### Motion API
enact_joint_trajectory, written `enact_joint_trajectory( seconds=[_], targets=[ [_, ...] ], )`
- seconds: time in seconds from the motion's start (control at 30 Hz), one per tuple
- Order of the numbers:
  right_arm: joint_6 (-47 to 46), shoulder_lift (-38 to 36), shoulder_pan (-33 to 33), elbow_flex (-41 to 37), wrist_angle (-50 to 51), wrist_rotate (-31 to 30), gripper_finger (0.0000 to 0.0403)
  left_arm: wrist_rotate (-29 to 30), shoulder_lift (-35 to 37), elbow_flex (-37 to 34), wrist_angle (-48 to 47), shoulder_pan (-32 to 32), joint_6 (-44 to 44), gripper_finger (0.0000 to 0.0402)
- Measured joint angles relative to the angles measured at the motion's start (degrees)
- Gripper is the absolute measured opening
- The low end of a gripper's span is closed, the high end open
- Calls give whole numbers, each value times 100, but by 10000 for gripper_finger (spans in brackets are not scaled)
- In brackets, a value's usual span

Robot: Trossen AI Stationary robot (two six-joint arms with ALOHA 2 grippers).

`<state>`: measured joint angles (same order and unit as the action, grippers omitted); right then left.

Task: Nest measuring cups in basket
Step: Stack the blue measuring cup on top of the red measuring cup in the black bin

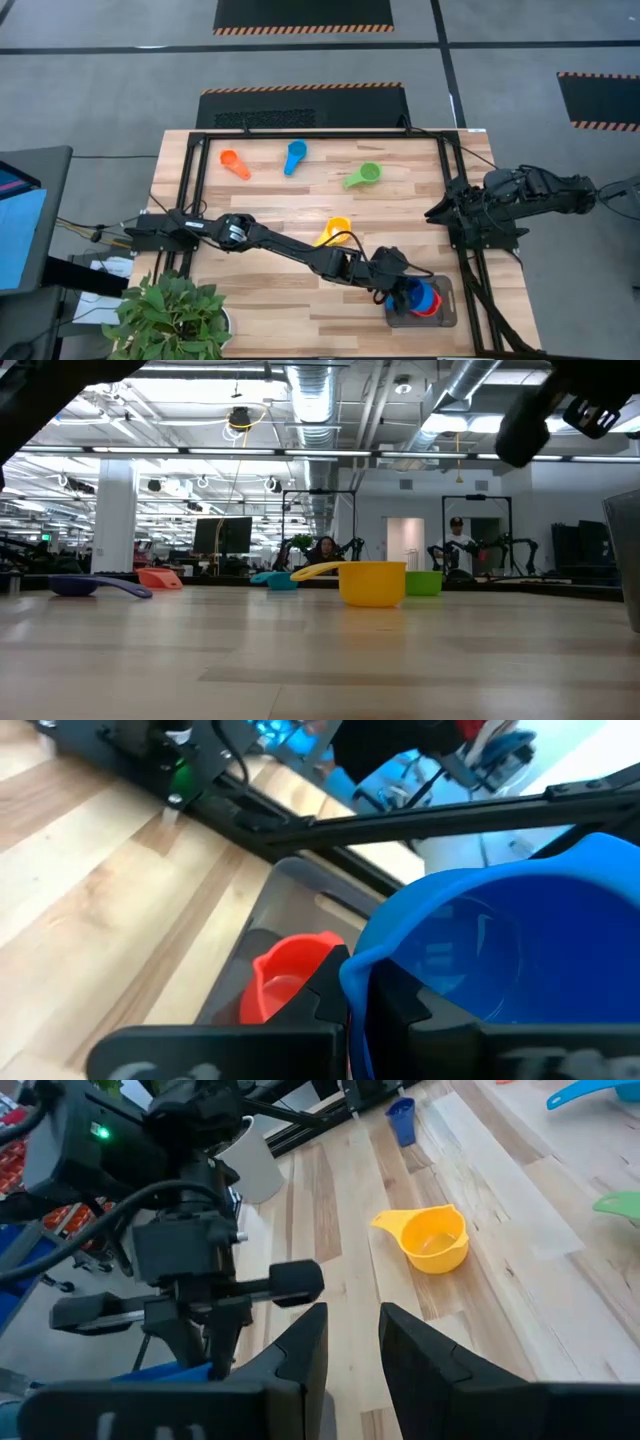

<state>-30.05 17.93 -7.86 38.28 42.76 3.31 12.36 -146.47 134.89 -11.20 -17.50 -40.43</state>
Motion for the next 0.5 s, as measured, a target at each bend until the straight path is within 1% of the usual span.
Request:
enact_joint_trajectory(
  seconds=[0.07,0.5],
  targets=[
    [9,1,0,0,3,-1,118,7,-68,4,148,0,14,0],
    [9,2,0,0,4,-10,118,80,-92,-104,-38,-9,152,0]
  ],
)
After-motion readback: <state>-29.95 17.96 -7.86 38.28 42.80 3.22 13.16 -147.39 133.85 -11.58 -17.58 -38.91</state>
